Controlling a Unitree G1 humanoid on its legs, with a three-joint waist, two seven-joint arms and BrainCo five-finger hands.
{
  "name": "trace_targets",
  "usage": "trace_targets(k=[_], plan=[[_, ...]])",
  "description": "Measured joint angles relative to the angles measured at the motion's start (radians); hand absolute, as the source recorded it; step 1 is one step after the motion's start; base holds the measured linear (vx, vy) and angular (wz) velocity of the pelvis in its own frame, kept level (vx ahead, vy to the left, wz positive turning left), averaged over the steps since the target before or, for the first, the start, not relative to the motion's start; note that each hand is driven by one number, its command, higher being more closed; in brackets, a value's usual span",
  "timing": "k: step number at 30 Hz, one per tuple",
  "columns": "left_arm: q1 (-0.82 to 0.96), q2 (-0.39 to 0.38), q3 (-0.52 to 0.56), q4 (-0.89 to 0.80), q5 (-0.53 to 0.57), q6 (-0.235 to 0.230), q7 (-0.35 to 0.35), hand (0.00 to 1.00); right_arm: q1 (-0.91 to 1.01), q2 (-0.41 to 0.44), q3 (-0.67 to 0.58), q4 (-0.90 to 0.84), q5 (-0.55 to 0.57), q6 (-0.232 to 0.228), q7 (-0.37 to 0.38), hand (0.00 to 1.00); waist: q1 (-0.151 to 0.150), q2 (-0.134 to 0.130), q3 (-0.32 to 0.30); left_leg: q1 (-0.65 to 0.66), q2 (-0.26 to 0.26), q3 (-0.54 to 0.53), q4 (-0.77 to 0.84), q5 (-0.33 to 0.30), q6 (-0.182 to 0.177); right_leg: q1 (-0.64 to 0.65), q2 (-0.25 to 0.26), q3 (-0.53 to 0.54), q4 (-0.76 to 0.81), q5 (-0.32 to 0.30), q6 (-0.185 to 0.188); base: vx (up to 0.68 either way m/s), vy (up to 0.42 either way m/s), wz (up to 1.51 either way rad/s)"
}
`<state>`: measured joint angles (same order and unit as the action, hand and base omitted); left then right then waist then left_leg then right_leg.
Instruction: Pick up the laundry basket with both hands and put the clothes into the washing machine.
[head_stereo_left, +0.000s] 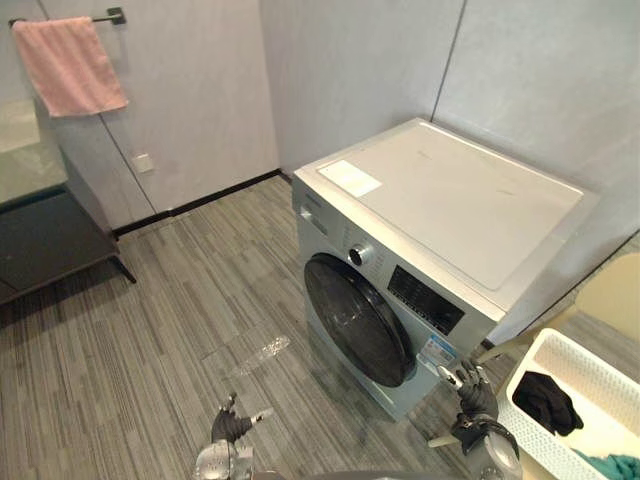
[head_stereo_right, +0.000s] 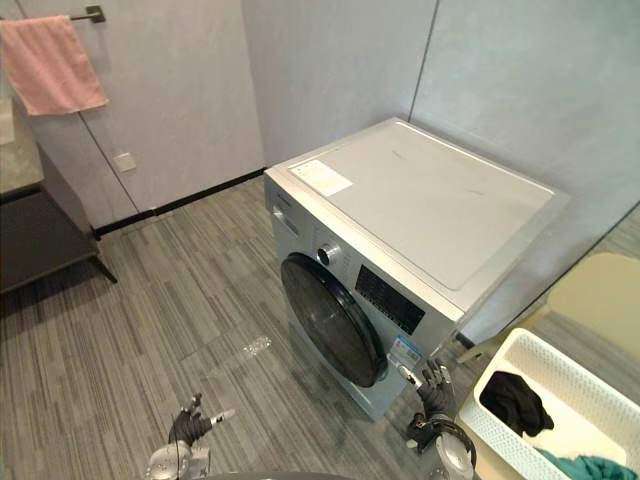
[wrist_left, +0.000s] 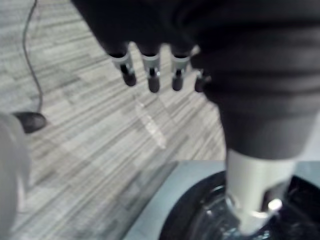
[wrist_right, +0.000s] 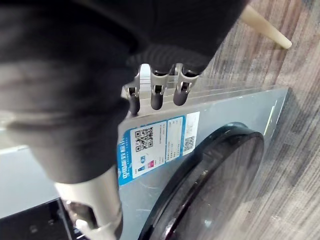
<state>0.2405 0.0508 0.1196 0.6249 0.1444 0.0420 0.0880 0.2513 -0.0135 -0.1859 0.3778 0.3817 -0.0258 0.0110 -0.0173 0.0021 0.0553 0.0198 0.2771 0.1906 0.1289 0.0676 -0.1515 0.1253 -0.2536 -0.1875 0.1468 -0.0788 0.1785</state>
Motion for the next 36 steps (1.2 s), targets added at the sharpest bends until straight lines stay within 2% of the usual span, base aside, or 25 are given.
trace_targets(k=[3, 6, 8, 9, 12, 13, 16, 19, 22, 24, 28, 33, 36], plan=[[-0.048, 0.000, 0.004, 0.171, 0.068, -0.001, 0.000, 0.00, -0.007, -0.006, 0.008, 0.040, -0.028, 0.015, 0.016, 0.00, -0.003, 0.038, 0.007, 0.031, -0.003, 0.045, -0.131, 0.064, -0.018, -0.043, 0.006, -0.001, 0.001, 0.002, 0.003, -0.08, -0.021, -0.20], [-0.055, -0.001, 0.027, 0.280, 0.091, 0.004, 0.002, 0.00, -0.010, -0.022, 0.005, 0.040, -0.047, 0.015, 0.015, 0.00, -0.009, 0.060, 0.012, 0.050, -0.004, 0.062, -0.188, 0.084, -0.027, -0.055, 0.010, -0.002, 0.000, -0.001, 0.008, -0.12, -0.008, -0.04], [-0.051, 0.002, 0.052, 0.323, 0.108, 0.019, 0.003, 0.00, -0.011, -0.033, 0.007, 0.040, -0.056, 0.013, 0.015, 0.00, -0.009, 0.056, 0.013, 0.066, -0.007, 0.065, -0.224, 0.080, -0.032, -0.062, 0.010, -0.006, -0.003, -0.012, 0.023, -0.14, 0.013, 0.04], [-0.050, -0.002, 0.065, 0.337, 0.116, 0.023, 0.002, 0.00, -0.013, -0.036, 0.006, 0.040, -0.061, 0.012, 0.015, 0.00, -0.012, 0.055, 0.018, 0.057, -0.003, 0.073, -0.223, 0.054, -0.064, -0.064, 0.011, -0.012, -0.007, -0.017, 0.033, -0.18, 0.048, 0.18], [-0.039, 0.011, 0.106, 0.340, 0.126, 0.032, 0.003, 0.00, -0.010, -0.048, 0.031, 0.043, -0.061, 0.012, 0.017, 0.00, 0.000, 0.027, 0.023, 0.037, -0.018, 0.077, -0.230, 0.041, -0.076, -0.081, -0.002, -0.003, -0.014, -0.012, 0.036, -0.19, 0.072, 0.04], [-0.041, 0.013, 0.117, 0.345, 0.126, 0.036, 0.005, 0.00, -0.007, -0.048, 0.046, 0.043, -0.062, 0.012, 0.018, 0.00, 0.004, 0.027, 0.024, 0.026, -0.020, 0.074, -0.230, 0.041, -0.076, -0.087, -0.002, -0.001, -0.020, -0.012, 0.036, -0.23, 0.063, 0.04], [-0.045, 0.014, 0.128, 0.346, 0.125, 0.034, 0.018, 0.00, -0.002, -0.028, 0.088, 0.043, -0.078, 0.013, 0.044, 0.00, 0.006, 0.006, 0.023, -0.013, -0.022, 0.060, -0.230, 0.041, -0.076, -0.102, 0.005, -0.002, -0.048, -0.012, 0.036, -0.11, 0.021, 0.11], [-0.046, 0.011, 0.127, 0.345, 0.124, 0.032, 0.027, 0.00, -0.004, -0.024, 0.099, 0.044, -0.079, 0.013, 0.055, 0.00, 0.008, 0.000, 0.021, -0.029, -0.030, 0.059, -0.230, 0.041, -0.076, -0.112, 0.003, 0.006, -0.063, -0.012, 0.036, -0.01, 0.016, 0.02], [-0.046, 0.012, 0.114, 0.346, 0.124, 0.031, 0.030, 0.00, -0.004, -0.024, 0.137, 0.056, -0.078, 0.013, 0.055, 0.00, 0.008, -0.004, 0.018, -0.029, -0.033, 0.057, -0.230, 0.043, -0.073, -0.112, 0.001, 0.010, -0.071, -0.003, 0.036, 0.05, 0.014, -0.04], [-0.050, 0.014, 0.107, 0.346, 0.125, 0.030, 0.034, 0.00, -0.007, -0.023, 0.169, 0.078, -0.078, 0.013, 0.055, 0.00, 0.010, -0.006, 0.018, -0.029, -0.034, 0.056, -0.231, 0.048, -0.067, -0.111, 0.001, 0.011, -0.076, 0.026, 0.039, 0.10, -0.005, -0.02], [-0.066, 0.015, 0.080, 0.345, 0.126, 0.029, 0.047, 0.00, -0.029, -0.031, 0.175, 0.079, -0.079, 0.013, 0.054, 0.00, 0.032, -0.002, 0.023, -0.030, -0.034, 0.055, -0.224, 0.055, -0.065, -0.109, 0.001, 0.006, -0.080, 0.045, 0.049, 0.12, -0.013, -0.01], [-0.071, 0.036, 0.079, 0.335, 0.139, 0.021, 0.047, 0.00, -0.147, -0.043, 0.172, 0.079, -0.101, 0.011, 0.033, 0.00, 0.032, -0.023, 0.054, -0.019, -0.034, 0.057, -0.224, 0.055, -0.065, -0.086, 0.001, -0.007, -0.084, 0.045, 0.049, 0.05, -0.009, 0.03], [-0.088, 0.041, 0.079, 0.335, 0.148, 0.020, 0.048, 0.00, -0.222, -0.063, 0.154, 0.079, -0.127, 0.010, 0.008, 0.00, 0.036, -0.023, 0.086, -0.020, -0.035, 0.054, -0.224, 0.056, -0.065, -0.085, 0.000, -0.012, -0.084, 0.045, 0.049, -0.04, -0.001, 0.04]])
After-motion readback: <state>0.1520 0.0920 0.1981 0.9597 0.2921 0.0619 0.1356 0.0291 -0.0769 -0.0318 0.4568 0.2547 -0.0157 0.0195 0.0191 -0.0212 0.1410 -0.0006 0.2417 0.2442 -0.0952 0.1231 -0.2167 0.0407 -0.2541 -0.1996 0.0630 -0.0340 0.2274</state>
